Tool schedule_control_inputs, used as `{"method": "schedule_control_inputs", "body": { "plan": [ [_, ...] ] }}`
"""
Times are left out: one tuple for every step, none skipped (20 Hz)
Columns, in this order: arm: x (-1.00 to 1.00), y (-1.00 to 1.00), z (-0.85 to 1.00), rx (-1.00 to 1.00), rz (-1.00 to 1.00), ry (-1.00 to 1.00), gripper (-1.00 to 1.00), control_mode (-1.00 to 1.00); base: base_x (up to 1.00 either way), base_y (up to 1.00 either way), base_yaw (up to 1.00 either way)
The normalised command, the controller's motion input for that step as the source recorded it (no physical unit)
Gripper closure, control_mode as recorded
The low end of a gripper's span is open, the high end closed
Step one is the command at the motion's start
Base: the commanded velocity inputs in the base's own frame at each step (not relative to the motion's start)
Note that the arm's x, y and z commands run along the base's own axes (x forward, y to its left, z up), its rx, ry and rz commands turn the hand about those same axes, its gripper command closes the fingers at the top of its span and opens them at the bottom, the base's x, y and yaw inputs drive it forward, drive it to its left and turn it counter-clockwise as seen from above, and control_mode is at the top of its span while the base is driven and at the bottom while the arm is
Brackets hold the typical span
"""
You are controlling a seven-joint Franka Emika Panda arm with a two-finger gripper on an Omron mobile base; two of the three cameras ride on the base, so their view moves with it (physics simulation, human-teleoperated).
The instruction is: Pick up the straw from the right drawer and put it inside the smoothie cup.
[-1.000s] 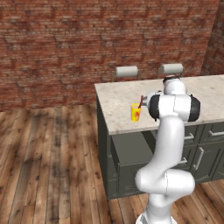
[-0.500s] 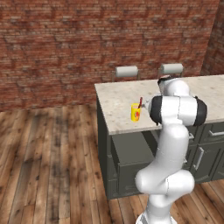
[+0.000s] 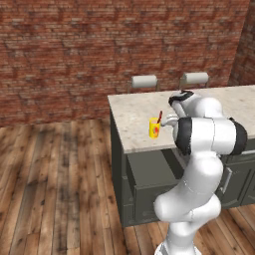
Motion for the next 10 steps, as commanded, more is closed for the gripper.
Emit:
{"method": "schedule_control_inputs", "body": {
  "plan": [
    [-0.68,-0.01,0.06,-0.01,-0.32,0.35,-1.00,-1.00,0.00,0.00,0.00],
    [-0.73,-0.02,0.06,-0.01,-0.32,0.34,-1.00,-1.00,0.00,0.00,0.00],
    [-0.81,-0.01,0.08,-0.01,-0.31,0.30,-1.00,-1.00,0.00,0.00,0.00],
    [-0.88,0.00,0.09,0.00,-0.30,0.25,-1.00,-1.00,0.00,0.00,0.00],
    [-0.93,0.00,0.14,0.00,-0.29,0.21,-1.00,-1.00,0.00,0.00,0.00],
    [-0.99,0.00,0.21,0.00,-0.27,0.15,-1.00,-1.00,0.00,0.00,0.00],
    [-1.00,0.00,0.26,-0.01,-0.26,0.11,-1.00,-1.00,0.00,0.00,0.00],
    [-1.00,0.00,0.34,-0.01,-0.25,0.07,-1.00,-1.00,0.00,0.00,0.00],
    [-1.00,0.00,0.35,-0.01,-0.23,0.07,-1.00,-1.00,0.00,0.00,0.00],
    [-1.00,0.00,0.38,-0.01,-0.22,0.05,-1.00,-1.00,0.00,0.00,0.00]
  ]
}}
